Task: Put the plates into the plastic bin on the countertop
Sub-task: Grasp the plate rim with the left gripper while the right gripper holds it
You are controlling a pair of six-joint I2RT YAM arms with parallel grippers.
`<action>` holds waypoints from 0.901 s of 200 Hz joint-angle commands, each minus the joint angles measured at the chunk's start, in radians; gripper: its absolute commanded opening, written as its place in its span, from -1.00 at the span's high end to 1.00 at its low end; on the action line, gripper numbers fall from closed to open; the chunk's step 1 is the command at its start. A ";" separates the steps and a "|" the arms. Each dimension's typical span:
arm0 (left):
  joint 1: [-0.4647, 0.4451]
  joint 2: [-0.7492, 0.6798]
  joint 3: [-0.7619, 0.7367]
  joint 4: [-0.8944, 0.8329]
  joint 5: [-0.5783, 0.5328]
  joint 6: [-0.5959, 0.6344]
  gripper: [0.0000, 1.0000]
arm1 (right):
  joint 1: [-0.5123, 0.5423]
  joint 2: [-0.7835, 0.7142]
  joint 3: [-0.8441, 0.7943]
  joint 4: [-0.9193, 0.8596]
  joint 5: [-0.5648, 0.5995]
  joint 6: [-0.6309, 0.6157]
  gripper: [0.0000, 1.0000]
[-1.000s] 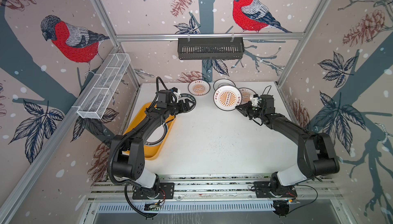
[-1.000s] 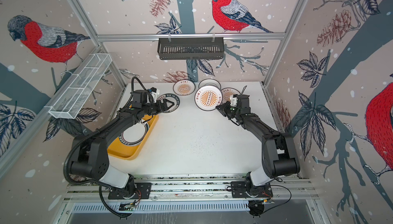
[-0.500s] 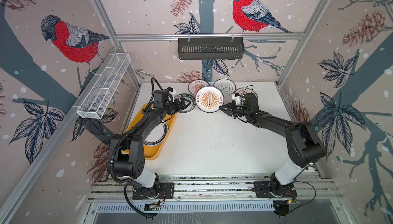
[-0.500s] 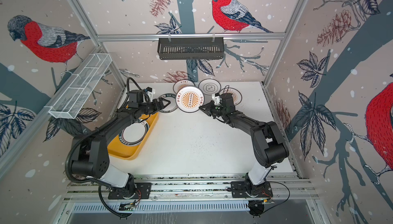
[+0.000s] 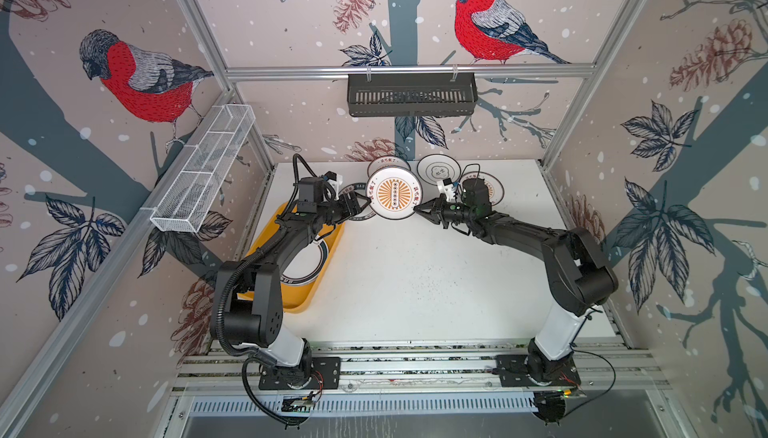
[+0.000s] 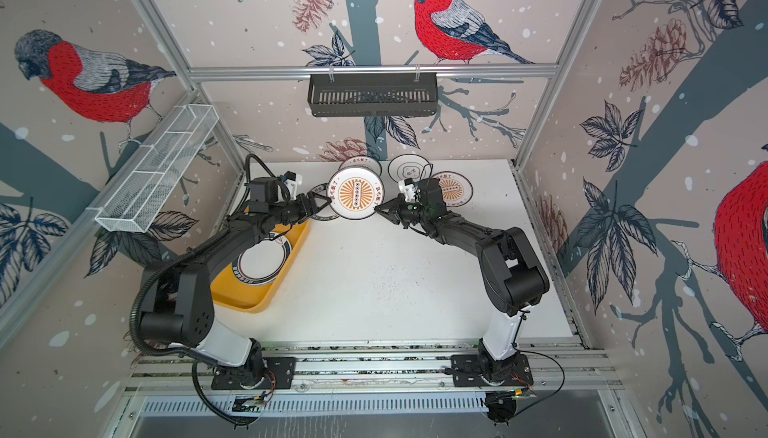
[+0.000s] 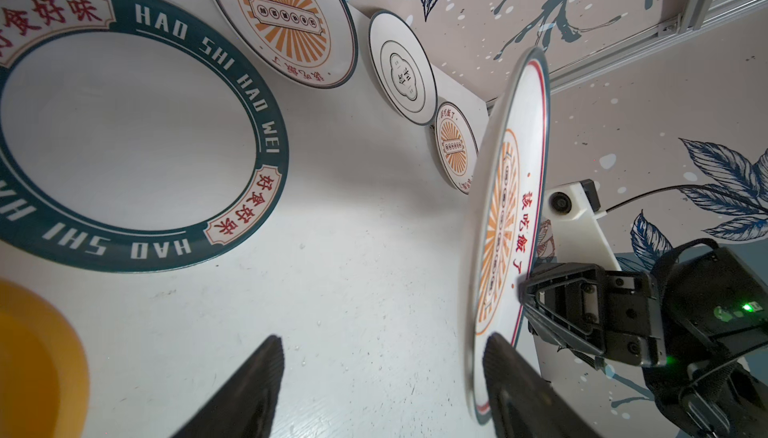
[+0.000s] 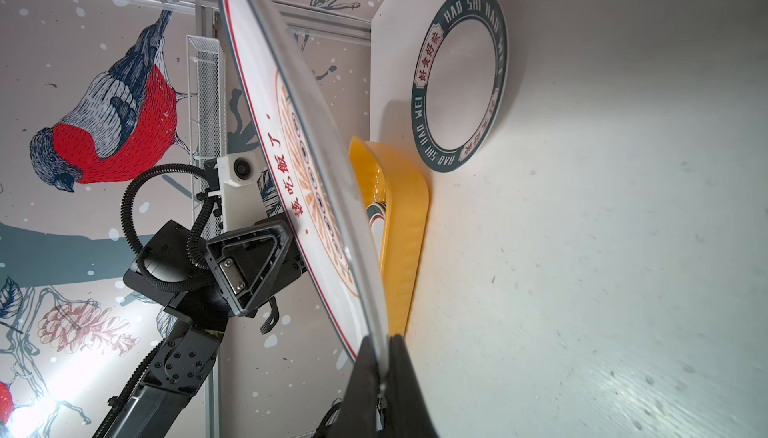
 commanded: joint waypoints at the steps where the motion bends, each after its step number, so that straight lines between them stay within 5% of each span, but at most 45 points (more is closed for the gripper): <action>1: 0.007 -0.005 -0.004 0.061 0.033 -0.015 -0.42 | 0.004 0.001 0.014 0.072 -0.029 0.008 0.94; 112: 0.019 -0.011 -0.017 0.116 0.072 -0.042 0.20 | 0.036 0.048 0.088 0.038 -0.061 -0.014 0.94; 180: 0.032 -0.020 -0.017 0.154 0.101 -0.064 0.86 | 0.040 0.059 0.091 0.032 -0.056 -0.018 0.91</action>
